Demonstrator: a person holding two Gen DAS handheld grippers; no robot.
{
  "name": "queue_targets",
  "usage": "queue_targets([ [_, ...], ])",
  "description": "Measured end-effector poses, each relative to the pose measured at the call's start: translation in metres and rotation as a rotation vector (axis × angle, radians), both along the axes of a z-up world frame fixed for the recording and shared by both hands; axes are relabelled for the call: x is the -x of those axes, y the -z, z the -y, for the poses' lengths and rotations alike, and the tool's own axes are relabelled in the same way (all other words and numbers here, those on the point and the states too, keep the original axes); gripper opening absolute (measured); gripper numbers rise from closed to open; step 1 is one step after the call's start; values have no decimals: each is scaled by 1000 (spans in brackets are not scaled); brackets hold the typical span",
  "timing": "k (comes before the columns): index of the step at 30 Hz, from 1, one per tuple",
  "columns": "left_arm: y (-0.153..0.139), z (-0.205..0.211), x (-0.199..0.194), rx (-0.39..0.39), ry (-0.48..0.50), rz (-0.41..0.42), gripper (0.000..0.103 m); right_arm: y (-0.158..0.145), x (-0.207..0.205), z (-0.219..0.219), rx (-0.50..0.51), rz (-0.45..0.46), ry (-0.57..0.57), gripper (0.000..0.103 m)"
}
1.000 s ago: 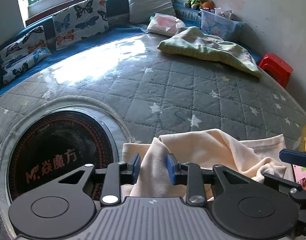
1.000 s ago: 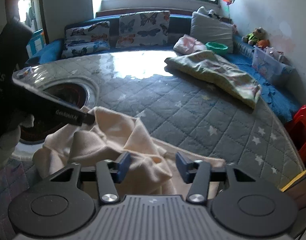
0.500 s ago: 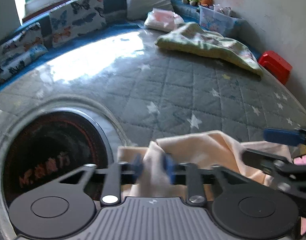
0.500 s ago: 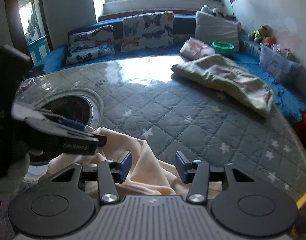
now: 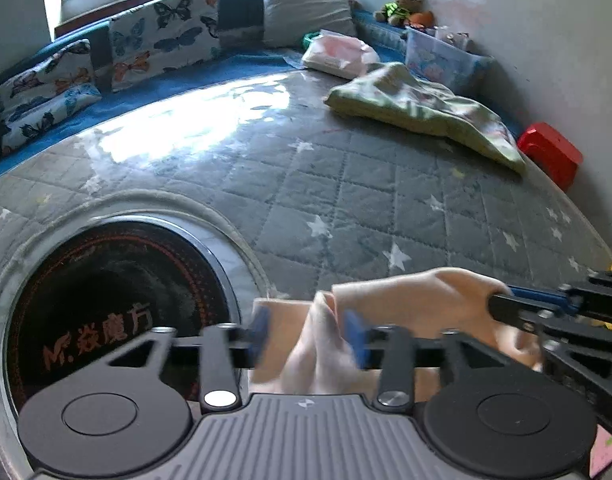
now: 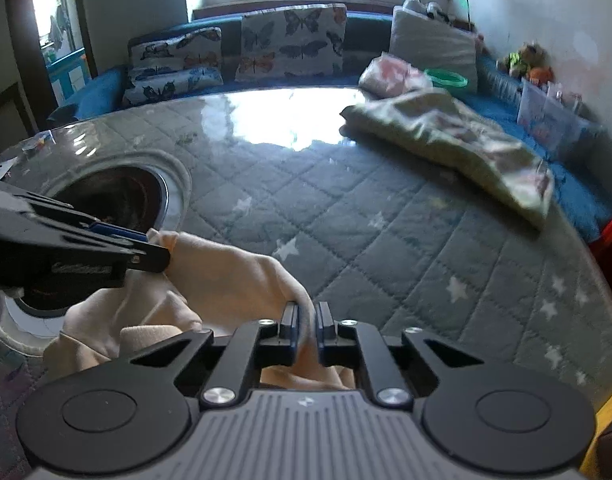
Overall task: Fold clothes
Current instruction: 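Grasp the sweater edge with the left gripper while the right gripper grasps nearby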
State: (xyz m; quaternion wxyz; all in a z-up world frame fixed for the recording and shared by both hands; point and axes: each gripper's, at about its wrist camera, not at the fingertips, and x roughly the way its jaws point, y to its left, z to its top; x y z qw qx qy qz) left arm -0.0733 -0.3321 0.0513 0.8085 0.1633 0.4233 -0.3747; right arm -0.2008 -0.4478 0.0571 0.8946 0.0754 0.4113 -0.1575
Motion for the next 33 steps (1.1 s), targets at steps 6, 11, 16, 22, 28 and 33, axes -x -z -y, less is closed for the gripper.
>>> queue_targets([
  [6, 13, 6, -4, -20, -14, -28, 58, -18, 4, -4, 51, 20, -5, 7],
  [11, 15, 4, -3, 23, 21, -66, 17, -34, 7, -5, 86, 45, -3, 2],
  [16, 12, -3, -1, 51, 28, -57, 10, -49, 7, -4, 101, 72, 8, 1],
  [22, 5, -13, 0, 80, 46, -46, 10, -37, 0, 4, 23, 47, 5, 17],
  [28, 4, -19, -2, 97, 56, -61, 10, -6, -19, 9, -15, -1, -26, 40],
  [33, 4, -16, -3, 91, 63, -72, 13, 17, -31, 19, -35, -69, 1, 35],
])
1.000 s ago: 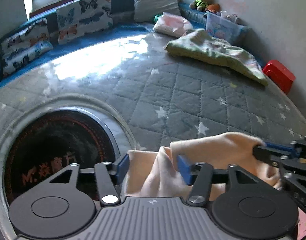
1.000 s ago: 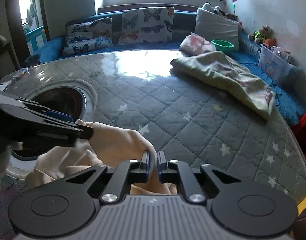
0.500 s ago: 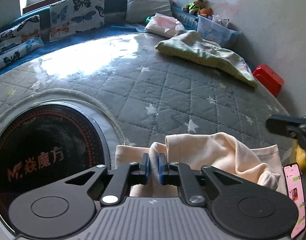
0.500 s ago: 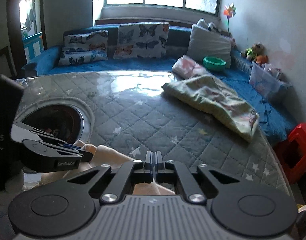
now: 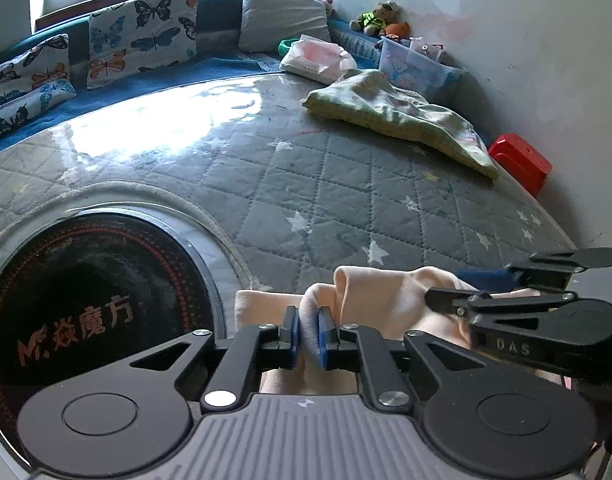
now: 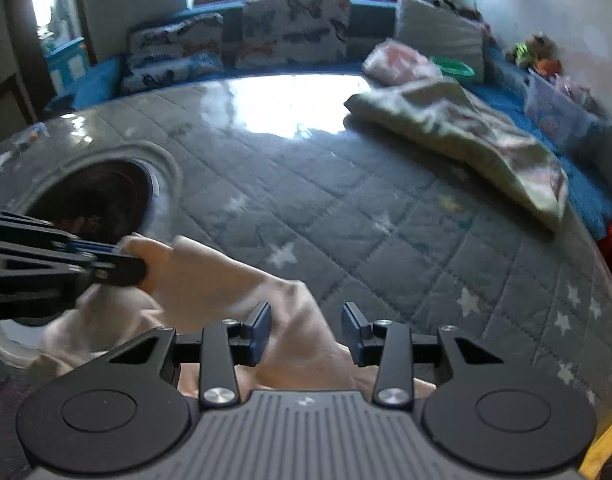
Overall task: Fold clothes
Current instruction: 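Grasp the sweater edge with the left gripper while the right gripper grasps nearby, then lift the sweater with both grippers and swing it over the table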
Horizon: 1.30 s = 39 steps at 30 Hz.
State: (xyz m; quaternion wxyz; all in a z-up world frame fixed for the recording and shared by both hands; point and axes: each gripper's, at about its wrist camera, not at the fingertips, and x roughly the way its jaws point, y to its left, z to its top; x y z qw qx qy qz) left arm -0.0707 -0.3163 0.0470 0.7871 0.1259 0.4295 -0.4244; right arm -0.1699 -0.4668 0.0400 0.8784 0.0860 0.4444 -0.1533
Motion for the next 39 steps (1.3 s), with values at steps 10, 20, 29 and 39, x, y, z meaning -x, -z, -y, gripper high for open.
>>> queue_targets([
  [10, 13, 13, 3, -32, 4, 3, 9, -40, 27, -5, 106, 60, -18, 8],
  [20, -25, -38, -23, 105, -110, 40, 7, -111, 23, -15, 229, 187, -18, 7],
  [29, -97, -127, -81, 226, -330, 170, 7, -169, -25, -35, 317, 332, -26, 7],
  [39, -163, -277, -116, 310, -590, 318, 7, -215, -72, -57, 303, 546, -17, 7],
])
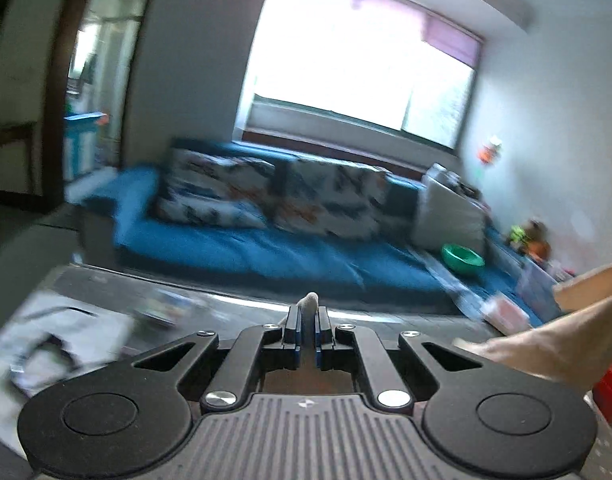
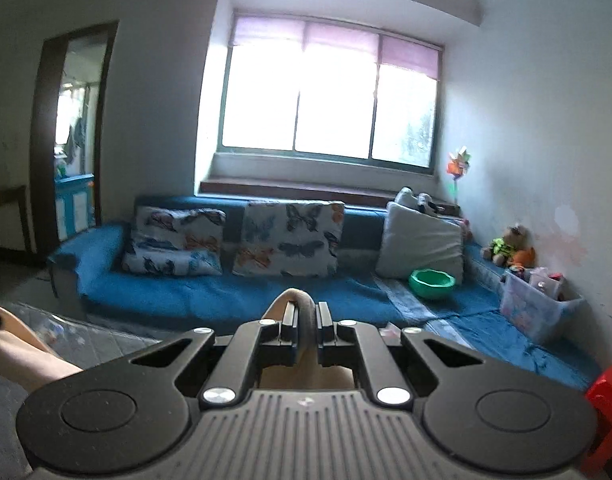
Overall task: Fold clothes
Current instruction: 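Lift the sweater with both grippers and swing it over the table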
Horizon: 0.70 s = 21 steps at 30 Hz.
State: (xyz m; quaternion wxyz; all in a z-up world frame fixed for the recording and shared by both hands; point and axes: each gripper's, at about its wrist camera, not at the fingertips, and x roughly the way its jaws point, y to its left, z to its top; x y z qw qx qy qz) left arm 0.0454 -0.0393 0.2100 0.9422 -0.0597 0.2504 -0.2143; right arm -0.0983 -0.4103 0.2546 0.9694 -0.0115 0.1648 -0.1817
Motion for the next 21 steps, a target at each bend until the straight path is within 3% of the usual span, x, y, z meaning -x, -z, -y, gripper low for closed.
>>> queue_targets([
  [7, -32, -45, -28, -66, -140, 26, 7, -12, -59, -19, -37, -35, -56, 7],
  [13, -52, -58, -75, -55, -210, 15, 7, -28, -115, -40, -12, -38, -72, 7],
  [18, -74, -69, -84, 12, -206, 77, 7, -44, -135, -38, -44, 34, -63, 7],
  [21, -66, -77, -70, 11, -157, 77, 7, -48, -129, -33, -45, 66, -71, 7],
])
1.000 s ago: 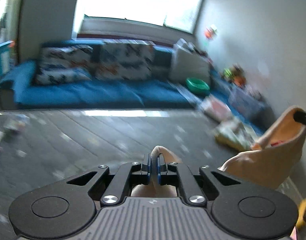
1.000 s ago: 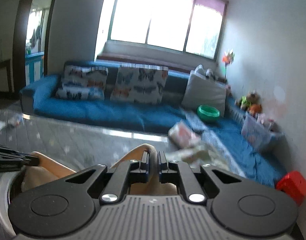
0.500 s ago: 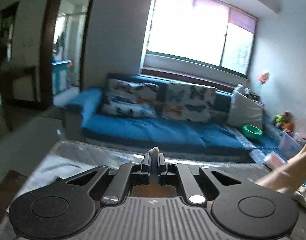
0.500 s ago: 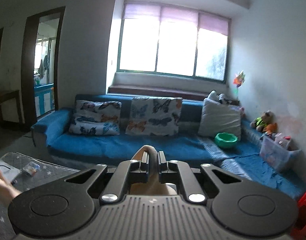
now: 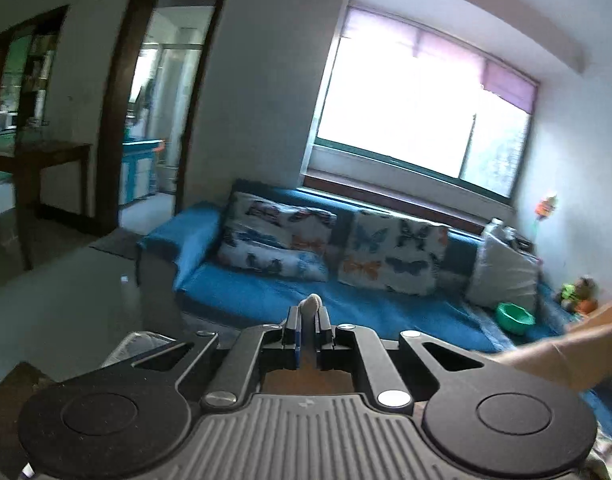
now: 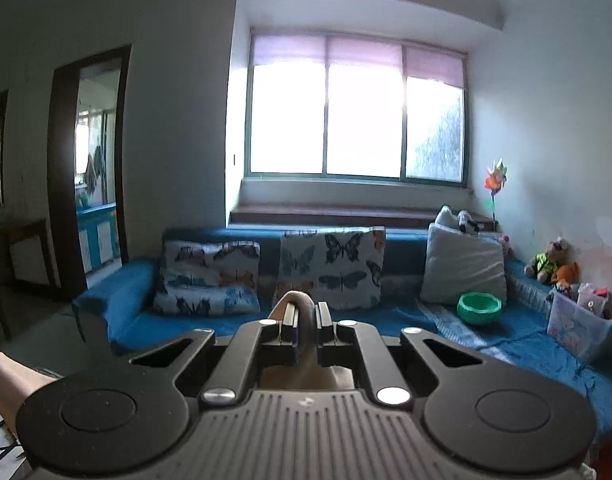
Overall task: Fold clothes
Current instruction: 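Lift the sweater with both grippers and swing it over the table, then lay the sweater flat on the table with both grippers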
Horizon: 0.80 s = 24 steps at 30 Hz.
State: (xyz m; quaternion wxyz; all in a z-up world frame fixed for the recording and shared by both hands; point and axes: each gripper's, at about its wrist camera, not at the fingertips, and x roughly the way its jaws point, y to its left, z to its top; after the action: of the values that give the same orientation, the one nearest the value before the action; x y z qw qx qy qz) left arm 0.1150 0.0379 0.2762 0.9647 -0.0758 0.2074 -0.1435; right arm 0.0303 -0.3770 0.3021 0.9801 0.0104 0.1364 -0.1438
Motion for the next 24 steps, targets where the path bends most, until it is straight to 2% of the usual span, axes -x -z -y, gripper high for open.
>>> queue_targets([
  [5, 48, -13, 38, -71, 84, -64, 7, 28, 29, 6, 15, -99, -28, 7],
  [12, 148, -31, 103, -158, 190, -268, 8, 121, 80, -9, 30, -413, -78, 7],
  [15, 183, -37, 127, -210, 217, -341, 11, 170, 103, -18, 36, -560, -89, 7],
  [17, 201, -45, 143, -242, 227, -374, 11, 194, 117, -23, 29, -627, -93, 7],
  [20, 206, -58, 164, -278, 233, -378, 15, 208, 137, -30, 39, -698, -113, 8],
  [22, 203, -63, 173, -298, 241, -363, 22, 205, 148, -36, 47, -704, -156, 9],
  [24, 195, -64, 180, -315, 253, -337, 22, 198, 155, -48, 51, -686, -221, 12],
])
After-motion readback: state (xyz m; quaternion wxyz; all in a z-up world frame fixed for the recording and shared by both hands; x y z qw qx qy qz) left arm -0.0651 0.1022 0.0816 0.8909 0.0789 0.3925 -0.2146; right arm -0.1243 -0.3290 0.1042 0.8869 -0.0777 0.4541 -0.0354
